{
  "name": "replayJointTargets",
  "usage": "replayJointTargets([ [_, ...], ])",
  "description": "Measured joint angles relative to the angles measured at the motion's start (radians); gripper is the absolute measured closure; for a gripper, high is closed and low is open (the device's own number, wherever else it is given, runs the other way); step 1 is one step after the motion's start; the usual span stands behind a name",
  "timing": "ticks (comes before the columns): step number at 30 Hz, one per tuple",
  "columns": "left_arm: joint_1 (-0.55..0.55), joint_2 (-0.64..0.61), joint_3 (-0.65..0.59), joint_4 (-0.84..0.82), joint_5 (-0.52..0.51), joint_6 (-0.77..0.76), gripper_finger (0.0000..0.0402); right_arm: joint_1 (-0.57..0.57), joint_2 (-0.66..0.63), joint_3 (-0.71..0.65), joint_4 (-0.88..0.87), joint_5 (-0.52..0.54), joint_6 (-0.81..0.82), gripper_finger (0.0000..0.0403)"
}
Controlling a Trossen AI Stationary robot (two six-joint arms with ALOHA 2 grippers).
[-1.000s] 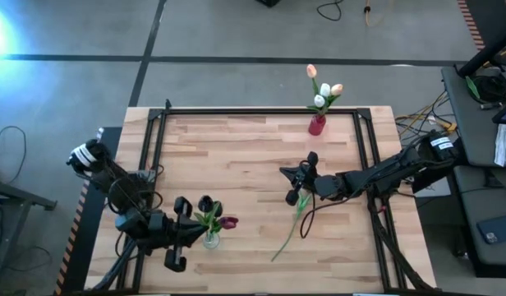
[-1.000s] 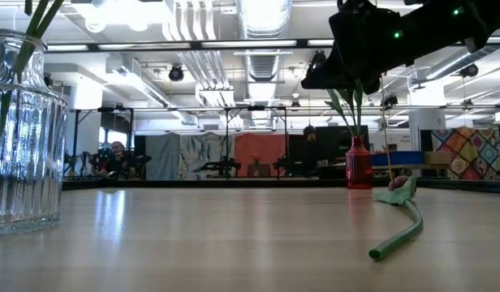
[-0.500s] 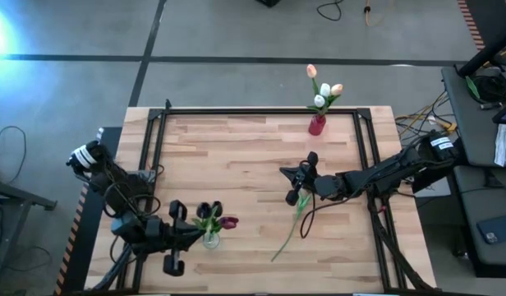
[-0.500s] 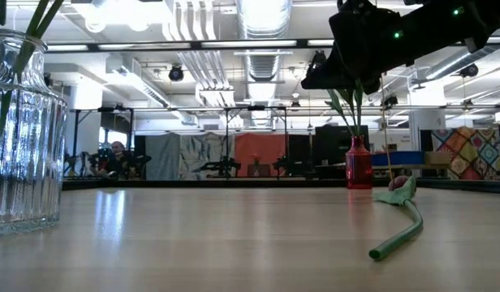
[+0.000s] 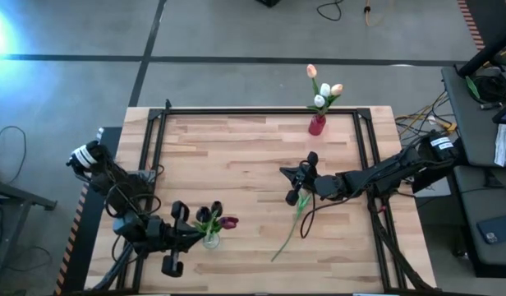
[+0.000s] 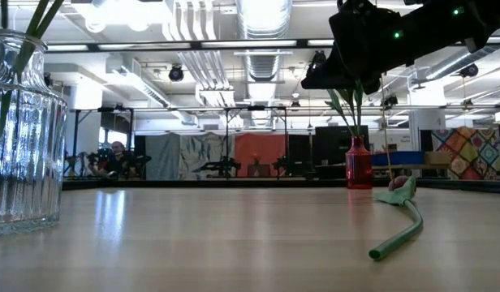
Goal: Sort flowers into vase by color
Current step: Put the black flower into the transparent vase
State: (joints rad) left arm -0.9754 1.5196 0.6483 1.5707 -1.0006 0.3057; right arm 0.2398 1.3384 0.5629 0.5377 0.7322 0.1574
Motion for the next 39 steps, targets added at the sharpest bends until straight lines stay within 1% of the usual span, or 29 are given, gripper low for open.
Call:
replayJointTargets([
  [3, 0.007, 0.000, -0.002, 0.000, 0.023, -0.001, 0.0401, 0.000, 0.000, 0.000, 0.000, 0.000, 0.000, 0.0394],
  [18, 0.014, 0.017, -0.009, 0.000, 0.024, -0.004, 0.0401, 0.000, 0.000, 0.000, -0.001, -0.002, 0.000, 0.0394],
  [25, 0.014, 0.017, -0.018, 0.000, 0.020, -0.002, 0.0383, 0.000, 0.000, 0.000, -0.001, -0.002, 0.000, 0.0394],
  [32, 0.014, 0.017, -0.031, 0.000, 0.021, -0.001, 0.0398, 0.000, 0.000, 0.000, -0.001, -0.002, 0.000, 0.0394],
  [39, 0.013, 0.017, -0.034, -0.010, 0.015, -0.003, 0.0368, 0.000, 0.000, 0.000, -0.001, -0.002, 0.000, 0.0394],
])
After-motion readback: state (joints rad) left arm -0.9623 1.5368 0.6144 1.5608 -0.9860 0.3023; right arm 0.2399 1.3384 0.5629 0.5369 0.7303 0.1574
